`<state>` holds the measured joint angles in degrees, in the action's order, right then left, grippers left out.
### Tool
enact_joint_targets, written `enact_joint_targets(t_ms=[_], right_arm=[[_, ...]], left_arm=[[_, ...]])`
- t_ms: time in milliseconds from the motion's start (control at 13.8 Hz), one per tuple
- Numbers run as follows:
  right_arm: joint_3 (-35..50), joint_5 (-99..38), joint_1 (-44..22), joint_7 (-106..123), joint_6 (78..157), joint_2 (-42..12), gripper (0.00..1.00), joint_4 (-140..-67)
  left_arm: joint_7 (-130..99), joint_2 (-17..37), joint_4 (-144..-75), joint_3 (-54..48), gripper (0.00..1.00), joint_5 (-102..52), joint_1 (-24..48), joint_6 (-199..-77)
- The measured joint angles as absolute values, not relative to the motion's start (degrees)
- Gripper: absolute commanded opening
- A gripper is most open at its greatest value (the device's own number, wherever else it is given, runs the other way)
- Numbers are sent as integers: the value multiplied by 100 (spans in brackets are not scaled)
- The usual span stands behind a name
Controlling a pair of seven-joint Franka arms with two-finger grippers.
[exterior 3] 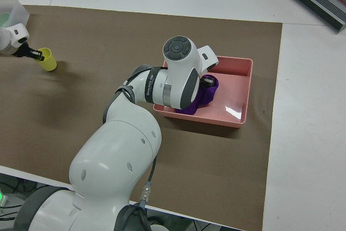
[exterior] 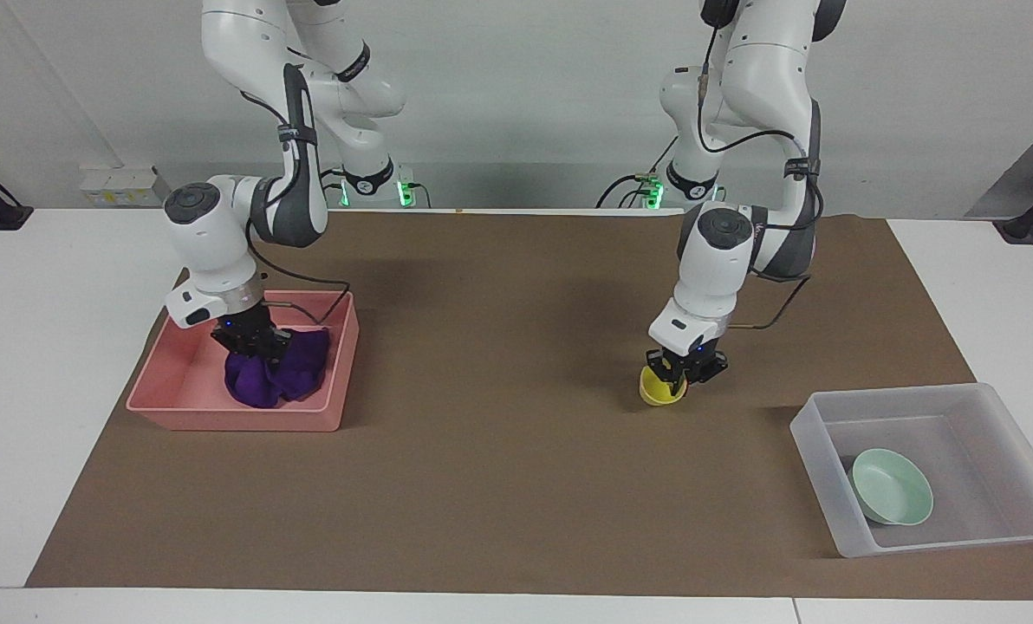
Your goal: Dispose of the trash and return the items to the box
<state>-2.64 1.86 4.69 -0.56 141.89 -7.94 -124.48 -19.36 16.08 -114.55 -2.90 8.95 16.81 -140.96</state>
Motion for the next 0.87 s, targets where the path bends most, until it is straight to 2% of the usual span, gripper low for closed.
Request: enact_joint_targets(t_ms=[145, 362, 507, 651, 868], right_arm=[[-242, 184, 391, -88, 14080, -677, 100, -12395], [-210, 188, 116, -557, 13476, -432, 100, -12150], [-192, 189, -100, -844, 12972, -224, 100, -11903], [-174, 190, -163, -1019, 12434, 14, 100, -11605], [-142, 190, -205, -1117, 11484, 324, 100, -11082]], left_arm=[[-1936, 1576, -11453, -270, 0, 895, 1678, -14086], [-1956, 1373, -11414, -202, 0, 895, 1639, -13986], [-1964, 1134, -11315, -180, 0, 895, 1371, -13954], [-1962, 1044, -11021, -160, 0, 894, 1008, -13904], [-1951, 1193, -10386, -147, 0, 894, 445, -13809]])
